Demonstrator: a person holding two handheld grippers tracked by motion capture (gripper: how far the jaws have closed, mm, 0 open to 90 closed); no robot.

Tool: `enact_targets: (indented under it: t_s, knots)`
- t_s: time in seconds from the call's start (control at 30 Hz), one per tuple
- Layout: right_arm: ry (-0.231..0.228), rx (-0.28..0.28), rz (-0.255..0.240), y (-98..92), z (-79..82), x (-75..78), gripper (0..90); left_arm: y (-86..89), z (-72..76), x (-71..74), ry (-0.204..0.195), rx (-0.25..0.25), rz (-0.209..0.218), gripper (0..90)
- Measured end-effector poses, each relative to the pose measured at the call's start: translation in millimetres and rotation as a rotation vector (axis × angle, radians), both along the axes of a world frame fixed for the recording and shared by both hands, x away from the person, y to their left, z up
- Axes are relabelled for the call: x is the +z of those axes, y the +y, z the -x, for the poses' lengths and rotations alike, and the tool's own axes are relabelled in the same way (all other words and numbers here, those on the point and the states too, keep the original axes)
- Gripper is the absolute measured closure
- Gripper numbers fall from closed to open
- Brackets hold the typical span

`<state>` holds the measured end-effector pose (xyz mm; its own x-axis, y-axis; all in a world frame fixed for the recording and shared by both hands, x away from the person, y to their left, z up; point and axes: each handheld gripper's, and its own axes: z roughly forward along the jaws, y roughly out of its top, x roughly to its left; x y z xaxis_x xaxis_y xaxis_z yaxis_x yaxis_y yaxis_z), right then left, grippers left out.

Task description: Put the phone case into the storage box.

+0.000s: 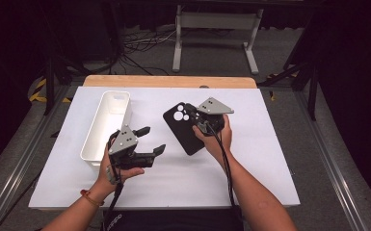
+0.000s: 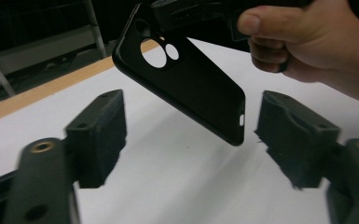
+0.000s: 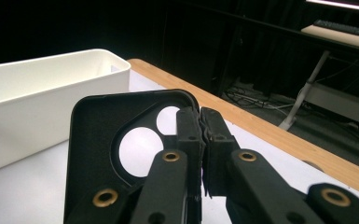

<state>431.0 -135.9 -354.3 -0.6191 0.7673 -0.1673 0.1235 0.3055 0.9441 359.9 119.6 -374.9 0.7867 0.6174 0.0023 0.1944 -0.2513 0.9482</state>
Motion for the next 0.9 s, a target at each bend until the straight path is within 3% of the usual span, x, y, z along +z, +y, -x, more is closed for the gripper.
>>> enact_targets:
  t_s: [0.17,0.27,0.43,0.63,0.73,0.9]
  knots:
    - [-0.039,-0.003,0.000,2.0,11.6,1.4,87.6,-10.6,-12.3,2.2,0.068,0.027,0.064,36.2]
    - [-0.079,-0.016,-0.011,2.5,21.2,4.1,87.6,-14.7,-21.2,2.4,0.107,0.034,0.111,45.7]
    - [-0.142,-0.043,-0.044,-1.8,32.7,5.7,87.6,-16.6,-25.7,1.4,0.104,0.057,0.145,63.4]
    - [-0.177,-0.042,-0.046,-1.6,42.9,6.7,87.6,-17.4,-31.1,2.5,0.118,0.059,0.180,63.1]
    - [-0.199,-0.041,-0.035,1.3,48.2,3.5,87.6,-16.5,-28.4,2.2,0.093,0.067,0.198,73.2]
    - [-0.210,-0.043,-0.039,2.2,51.4,0.4,87.4,-12.5,-30.9,2.0,0.084,0.061,0.199,77.8]
